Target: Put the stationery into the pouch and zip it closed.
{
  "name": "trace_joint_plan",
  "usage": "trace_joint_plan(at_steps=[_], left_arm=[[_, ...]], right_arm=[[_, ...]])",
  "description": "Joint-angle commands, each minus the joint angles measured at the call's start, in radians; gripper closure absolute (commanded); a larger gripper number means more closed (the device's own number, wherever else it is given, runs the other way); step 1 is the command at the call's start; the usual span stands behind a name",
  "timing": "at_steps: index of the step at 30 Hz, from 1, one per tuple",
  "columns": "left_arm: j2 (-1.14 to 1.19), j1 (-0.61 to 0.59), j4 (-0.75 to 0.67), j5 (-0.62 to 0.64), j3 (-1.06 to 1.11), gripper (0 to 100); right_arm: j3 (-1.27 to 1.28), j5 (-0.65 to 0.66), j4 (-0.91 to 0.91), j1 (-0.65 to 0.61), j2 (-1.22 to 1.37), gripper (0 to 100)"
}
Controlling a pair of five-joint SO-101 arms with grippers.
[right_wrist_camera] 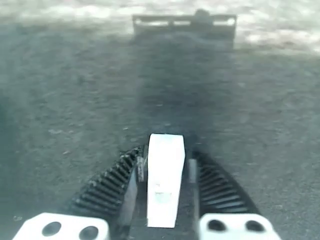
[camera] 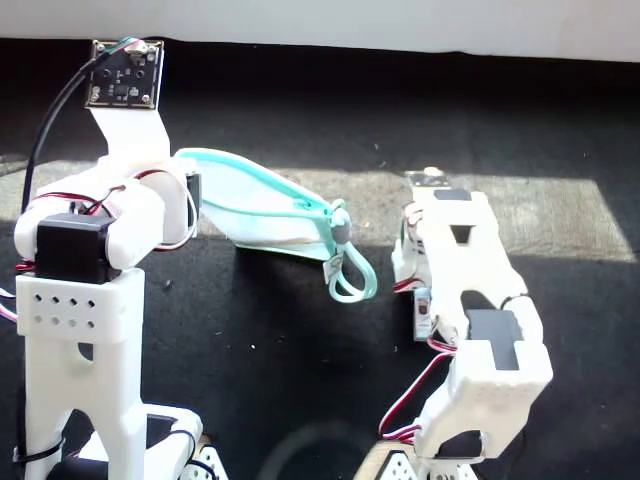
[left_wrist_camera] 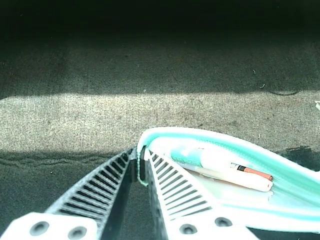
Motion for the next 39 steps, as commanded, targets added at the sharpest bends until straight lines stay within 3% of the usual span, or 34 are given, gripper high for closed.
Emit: trace_joint_plan(at_steps=[1,5,10,17,25,29,39], left_arm=[[0.015,-0.012,-0.003,-0.006,0.027,99],[0.015,-0.01,-0.005,-0.006,0.027,99],[0.015,-0.007,-0.006,-0.006,0.027,99],[0.015,-0.007,-0.006,-0.006,0.027,99],[0.015,-0.007,-0.006,-0.006,0.027,99],[0.015,-0.007,-0.006,-0.005,0.027,99],[0.013,-0.005,-0.006,-0.005,0.019,99]], right_arm=[[-0.022,0.011,-0.018,-0.007,-0.012,99.0],[-0.022,0.009,0.051,-0.01,-0.193,99.2],[-0.024,0.011,0.051,-0.031,-0.665,99.2],[-0.022,0.005,-0.211,-0.217,-1.162,99.2],[-0.024,0.005,-0.529,-0.492,-1.245,99.2],[-0.021,0.005,-0.601,-0.618,-1.233,99.2],[-0.022,0.008,-0.602,-0.688,-1.064,99.2]])
